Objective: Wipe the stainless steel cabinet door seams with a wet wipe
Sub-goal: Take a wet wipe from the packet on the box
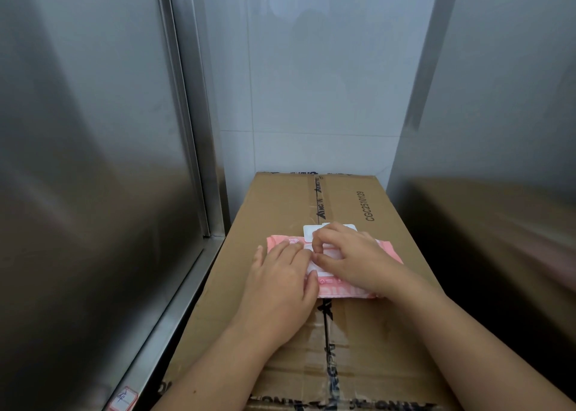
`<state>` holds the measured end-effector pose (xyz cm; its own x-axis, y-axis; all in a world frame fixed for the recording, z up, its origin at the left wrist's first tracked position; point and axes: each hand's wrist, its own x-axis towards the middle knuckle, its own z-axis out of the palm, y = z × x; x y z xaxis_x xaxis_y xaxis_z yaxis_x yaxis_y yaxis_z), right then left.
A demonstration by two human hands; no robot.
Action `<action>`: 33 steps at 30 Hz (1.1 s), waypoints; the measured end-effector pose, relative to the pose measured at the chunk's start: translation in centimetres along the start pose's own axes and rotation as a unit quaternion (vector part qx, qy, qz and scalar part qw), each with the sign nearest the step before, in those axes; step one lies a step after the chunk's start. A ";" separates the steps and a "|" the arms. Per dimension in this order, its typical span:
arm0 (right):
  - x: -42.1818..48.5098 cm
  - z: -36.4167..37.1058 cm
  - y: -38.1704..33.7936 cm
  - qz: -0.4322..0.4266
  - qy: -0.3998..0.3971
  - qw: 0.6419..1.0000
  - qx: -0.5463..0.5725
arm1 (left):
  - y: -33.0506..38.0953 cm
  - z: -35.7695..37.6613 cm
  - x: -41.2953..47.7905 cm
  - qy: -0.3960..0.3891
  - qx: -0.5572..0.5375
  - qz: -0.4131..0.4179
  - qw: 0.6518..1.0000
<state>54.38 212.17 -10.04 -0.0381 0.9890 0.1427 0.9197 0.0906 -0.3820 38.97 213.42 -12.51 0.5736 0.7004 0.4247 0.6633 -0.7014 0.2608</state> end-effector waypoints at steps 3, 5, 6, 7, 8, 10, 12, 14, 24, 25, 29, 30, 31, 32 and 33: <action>-0.1 0.1 -0.1 0.006 0.037 0.999 0.011 | -0.1 0.1 0.0 0.000 0.003 -0.001 1.000; -0.3 0.1 0.0 0.007 0.071 0.997 0.018 | -0.1 0.1 0.0 0.001 0.003 0.000 1.000; -0.3 0.1 0.1 0.007 0.087 0.996 0.021 | -0.1 0.1 -0.1 0.003 0.000 -0.001 1.000; -0.4 0.1 0.1 0.006 0.100 0.995 0.023 | 0.0 0.0 -0.1 0.006 -0.003 -0.001 1.000; -0.4 0.0 0.0 0.006 0.109 0.994 0.023 | 0.0 -0.1 -0.1 0.008 -0.004 0.000 1.000; -0.5 0.0 -0.1 0.009 0.112 0.993 0.025 | 0.0 -0.1 -0.1 0.006 -0.004 -0.001 1.000; -0.6 -0.1 -0.1 0.010 0.104 0.994 0.034 | 0.0 -0.1 -0.1 0.007 -0.006 0.000 1.000; -0.6 -0.1 -0.3 0.012 0.094 0.995 0.038 | 0.0 -0.2 -0.1 0.004 0.000 0.001 1.000; -0.7 -0.3 -0.2 0.041 0.087 0.990 0.100 | 0.0 -0.1 0.0 0.000 0.014 -0.001 1.000; -0.7 -0.2 -0.2 0.041 0.091 0.989 0.108 | 0.0 -0.1 0.0 0.001 0.015 0.000 1.000; -0.7 0.1 0.3 0.038 0.108 0.983 0.143 | 0.0 -0.2 0.0 0.005 0.013 0.001 1.000; -0.7 0.1 0.5 0.040 0.114 0.981 0.153 | 0.1 -0.2 0.0 0.006 0.011 0.000 1.000; -0.7 0.1 0.6 0.041 0.119 0.978 0.165 | 0.1 -0.3 0.0 0.009 0.008 -0.001 1.000; -0.7 0.1 0.6 0.042 0.124 0.975 0.177 | 0.2 -0.4 0.0 0.009 0.009 -0.001 1.000; -0.7 0.1 0.7 0.043 0.127 0.972 0.191 | 0.2 -0.4 0.0 0.008 0.013 0.000 1.000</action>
<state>55.04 211.53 -10.51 0.1744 0.9386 0.2975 0.7010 0.0938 -0.7069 38.89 213.23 -12.17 0.5658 0.6984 0.4383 0.6759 -0.6973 0.2386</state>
